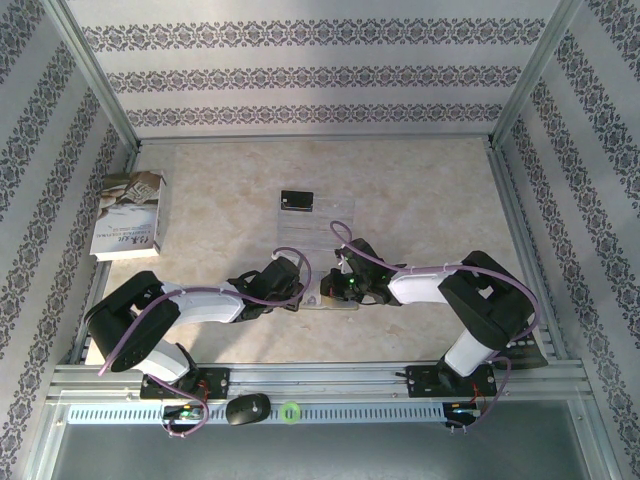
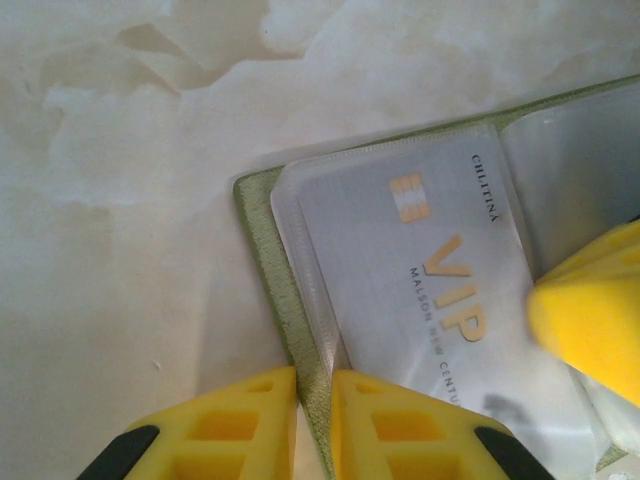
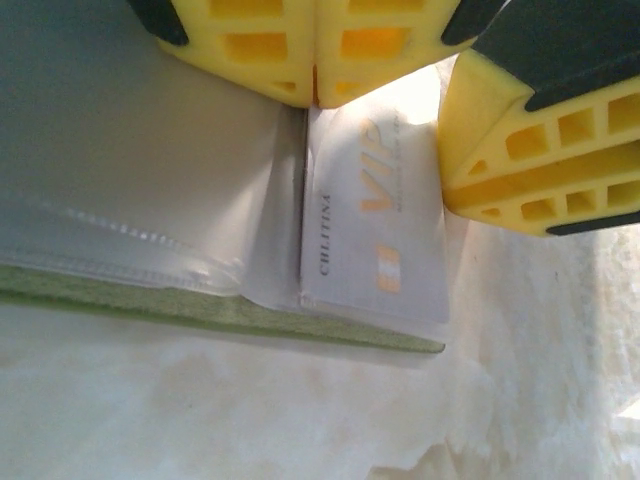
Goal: Take the credit cards out of the card holder
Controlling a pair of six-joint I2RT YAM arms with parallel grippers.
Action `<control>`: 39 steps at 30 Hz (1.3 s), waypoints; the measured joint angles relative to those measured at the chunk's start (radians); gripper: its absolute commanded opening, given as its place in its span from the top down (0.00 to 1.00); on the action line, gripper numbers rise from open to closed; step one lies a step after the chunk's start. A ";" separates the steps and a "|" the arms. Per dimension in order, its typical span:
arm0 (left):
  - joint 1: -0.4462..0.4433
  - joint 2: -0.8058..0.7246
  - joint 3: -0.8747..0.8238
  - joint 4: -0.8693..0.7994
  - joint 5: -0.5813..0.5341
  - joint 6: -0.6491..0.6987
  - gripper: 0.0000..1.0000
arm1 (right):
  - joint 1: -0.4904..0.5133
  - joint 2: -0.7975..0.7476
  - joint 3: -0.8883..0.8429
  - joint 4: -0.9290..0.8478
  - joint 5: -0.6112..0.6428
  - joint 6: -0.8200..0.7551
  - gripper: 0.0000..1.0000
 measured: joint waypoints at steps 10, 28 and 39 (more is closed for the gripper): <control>0.011 -0.017 -0.032 0.044 0.017 -0.004 0.78 | 0.028 -0.105 -0.015 -0.098 0.143 -0.034 1.00; 0.025 -0.176 -0.043 -0.088 0.046 0.008 0.73 | 0.027 -0.203 -0.012 -0.286 0.275 -0.143 0.79; 0.001 -0.082 0.089 -0.096 0.102 0.039 0.79 | -0.007 -0.197 0.053 -0.268 0.153 -0.233 0.73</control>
